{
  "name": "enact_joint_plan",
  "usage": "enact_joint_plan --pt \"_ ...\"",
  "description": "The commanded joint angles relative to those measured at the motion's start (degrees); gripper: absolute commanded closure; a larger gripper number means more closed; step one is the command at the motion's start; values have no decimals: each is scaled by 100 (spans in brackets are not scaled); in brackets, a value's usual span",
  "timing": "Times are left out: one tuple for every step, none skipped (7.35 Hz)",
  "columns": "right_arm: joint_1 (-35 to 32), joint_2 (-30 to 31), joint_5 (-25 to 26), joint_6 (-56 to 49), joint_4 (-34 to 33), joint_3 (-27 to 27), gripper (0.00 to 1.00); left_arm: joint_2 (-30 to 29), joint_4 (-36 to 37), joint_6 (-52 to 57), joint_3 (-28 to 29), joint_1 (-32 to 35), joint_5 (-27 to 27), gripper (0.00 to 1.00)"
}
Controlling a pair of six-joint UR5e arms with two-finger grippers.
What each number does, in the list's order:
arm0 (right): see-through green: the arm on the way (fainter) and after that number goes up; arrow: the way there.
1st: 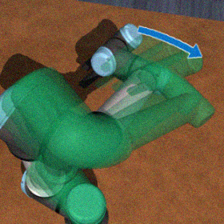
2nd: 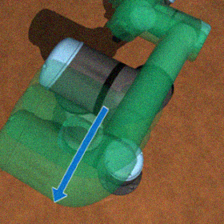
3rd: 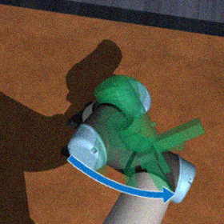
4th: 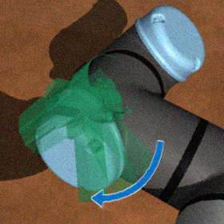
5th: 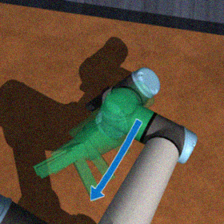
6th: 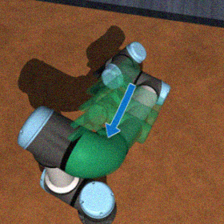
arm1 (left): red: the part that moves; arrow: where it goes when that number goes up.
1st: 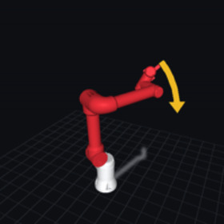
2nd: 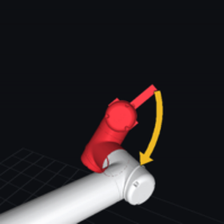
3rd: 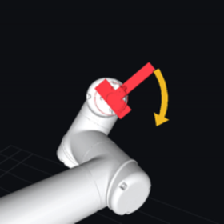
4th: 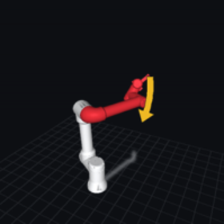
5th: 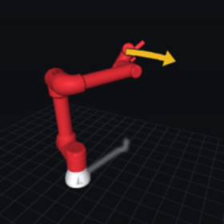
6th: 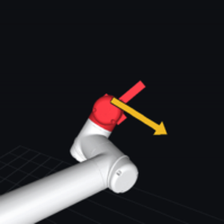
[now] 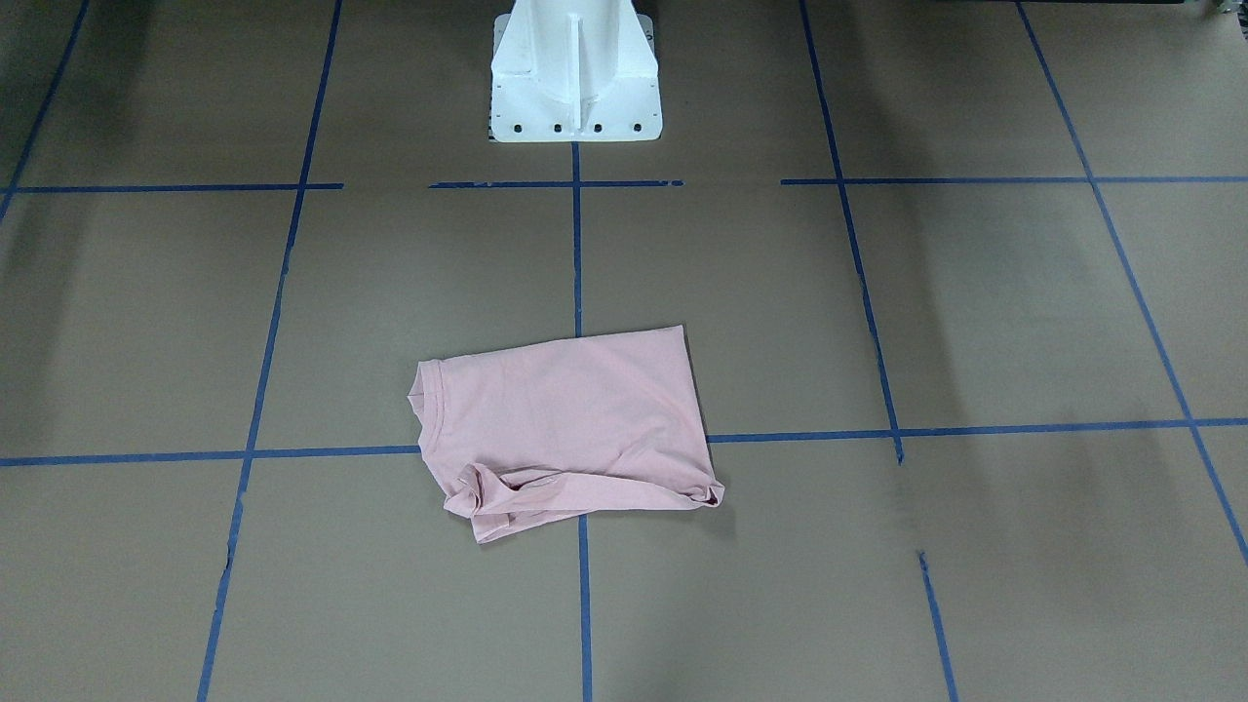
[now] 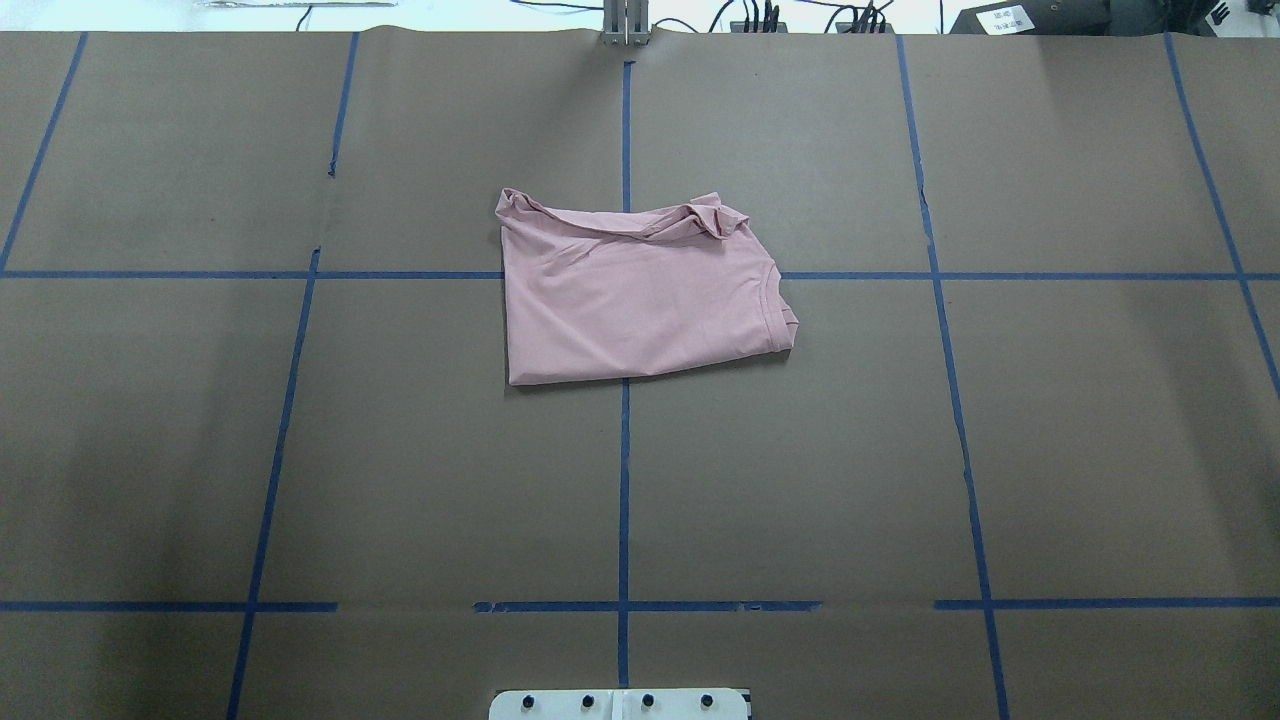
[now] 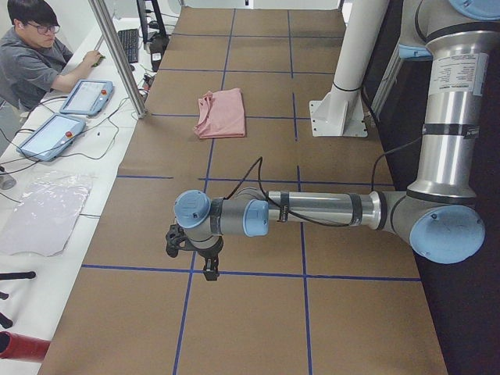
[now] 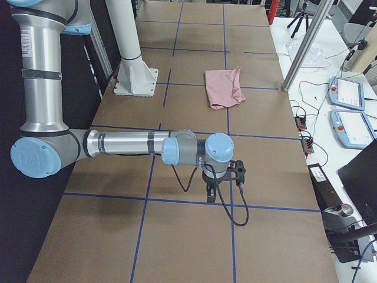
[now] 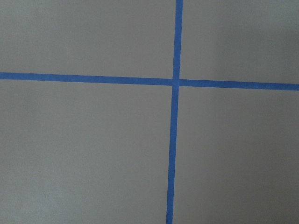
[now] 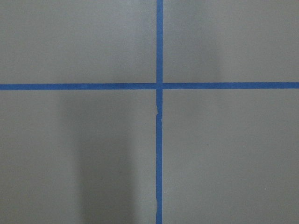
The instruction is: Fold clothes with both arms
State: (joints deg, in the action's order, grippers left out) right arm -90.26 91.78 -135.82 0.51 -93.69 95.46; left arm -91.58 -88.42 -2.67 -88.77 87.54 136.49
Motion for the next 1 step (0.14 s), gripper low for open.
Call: enact_joint_plan --pt "0 -2 3 -7 0 8 0 0 -9 -6 0 0 0 0"
